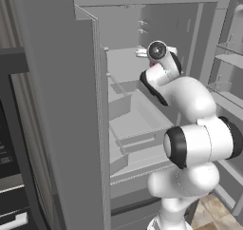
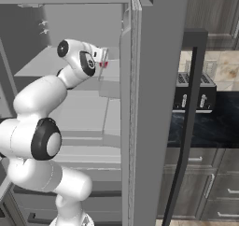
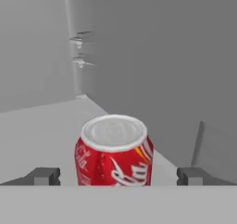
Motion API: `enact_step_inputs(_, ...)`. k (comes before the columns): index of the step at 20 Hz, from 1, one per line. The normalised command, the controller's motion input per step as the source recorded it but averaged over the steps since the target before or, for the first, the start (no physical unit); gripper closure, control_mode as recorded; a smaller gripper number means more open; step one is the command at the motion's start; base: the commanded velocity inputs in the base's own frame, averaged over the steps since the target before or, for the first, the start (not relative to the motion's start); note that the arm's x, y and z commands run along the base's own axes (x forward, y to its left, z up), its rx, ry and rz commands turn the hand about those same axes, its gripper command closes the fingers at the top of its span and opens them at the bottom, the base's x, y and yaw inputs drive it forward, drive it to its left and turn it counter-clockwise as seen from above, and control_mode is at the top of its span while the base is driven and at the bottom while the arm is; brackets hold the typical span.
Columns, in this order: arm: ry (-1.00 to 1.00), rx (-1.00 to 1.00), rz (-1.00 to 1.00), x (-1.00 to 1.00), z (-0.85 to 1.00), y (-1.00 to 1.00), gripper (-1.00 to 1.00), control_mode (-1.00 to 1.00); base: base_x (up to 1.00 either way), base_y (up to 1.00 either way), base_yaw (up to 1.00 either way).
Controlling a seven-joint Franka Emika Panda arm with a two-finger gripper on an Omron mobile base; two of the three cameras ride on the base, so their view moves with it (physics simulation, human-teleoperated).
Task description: Open the fridge, grab two sodas, and place both sodas inside the bowl with ice on the dining counter.
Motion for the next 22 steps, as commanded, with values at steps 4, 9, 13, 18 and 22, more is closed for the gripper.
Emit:
enact_step_inputs(4, 0.00, 0.00, 0.00, 0.11, -0.03, -0.03, -1.00, -1.00, 0.00, 0.00, 0.00)
enact_step_inputs(9, 0.00, 0.00, 0.00, 0.15, -0.02, 0.00, 1.00, -1.00, 0.00, 0.00, 0.00)
enact_step_inputs(13, 0.00, 0.00, 0.00, 0.14, -0.03, 0.00, 1.00, -1.00, 0.00, 0.00, 0.00)
enact_step_inputs(18, 0.00, 0.00, 0.00, 0.08, -0.05, 0.00, 1.00, -1.00, 0.00, 0.00, 0.00)
enact_step_inputs(22, 0.00, 0.00, 0.00, 0.00, -0.01, 0.00, 1.00, -1.00, 0.00, 0.00, 0.00)
